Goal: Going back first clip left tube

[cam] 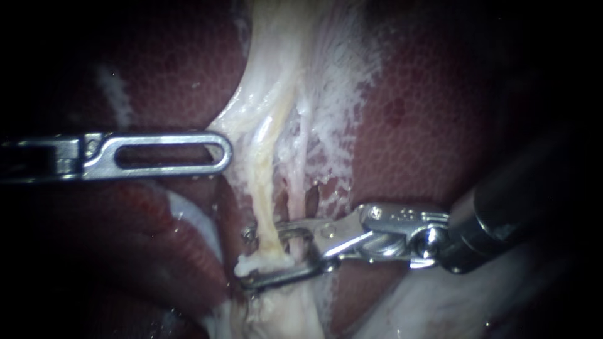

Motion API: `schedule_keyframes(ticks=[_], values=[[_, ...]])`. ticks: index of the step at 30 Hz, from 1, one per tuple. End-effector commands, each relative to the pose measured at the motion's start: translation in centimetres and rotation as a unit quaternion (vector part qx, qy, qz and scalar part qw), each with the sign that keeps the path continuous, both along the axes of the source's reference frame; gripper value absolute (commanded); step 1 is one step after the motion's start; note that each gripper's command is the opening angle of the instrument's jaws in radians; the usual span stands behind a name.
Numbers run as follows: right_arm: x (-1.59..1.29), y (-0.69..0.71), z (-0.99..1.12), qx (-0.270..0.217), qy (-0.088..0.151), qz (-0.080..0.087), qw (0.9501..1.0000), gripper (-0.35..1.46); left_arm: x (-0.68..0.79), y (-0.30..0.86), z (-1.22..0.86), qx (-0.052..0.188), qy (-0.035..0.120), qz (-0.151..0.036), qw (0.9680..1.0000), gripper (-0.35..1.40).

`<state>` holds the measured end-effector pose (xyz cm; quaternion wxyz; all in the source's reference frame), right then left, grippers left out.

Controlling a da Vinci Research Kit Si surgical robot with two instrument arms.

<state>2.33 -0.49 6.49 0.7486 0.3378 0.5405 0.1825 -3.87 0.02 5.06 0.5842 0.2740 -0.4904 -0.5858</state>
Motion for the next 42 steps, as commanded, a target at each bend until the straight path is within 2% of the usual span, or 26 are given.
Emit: schedule_keyframes(ticks=[1,8,16,25,32,42], values=[[-0.02,0.0,0.0,0.001,0.0,0.0,1.0,0.58,0.0,0.0,0.0,0.0,0.0,0.0,1.0,-0.35],[-0.22,0.01,-0.04,-0.001,-0.003,0.004,1.0,0.59,0.0,0.0,0.0,0.0,0.0,0.0,1.0,-0.35],[-0.56,0.13,-0.19,-0.009,-0.004,0.009,0.9999,0.59,0.01,0.0,0.02,0.0,0.0,0.0,1.0,-0.35],[-1.0,0.39,-0.48,-0.028,-0.009,0.02,0.9994,0.6,0.01,-0.01,0.03,-0.001,0.0,0.0,1.0,-0.35],[-1.21,0.59,-0.71,-0.054,-0.006,0.024,0.9983,0.6,0.0,-0.01,0.05,-0.001,0.0,0.0,1.0,-0.35],[-1.45,0.72,-1.1,-0.074,-0.001,0.042,0.9964,0.6,0.0,-0.02,0.07,-0.002,0.0,0.0,1.0,-0.35]])
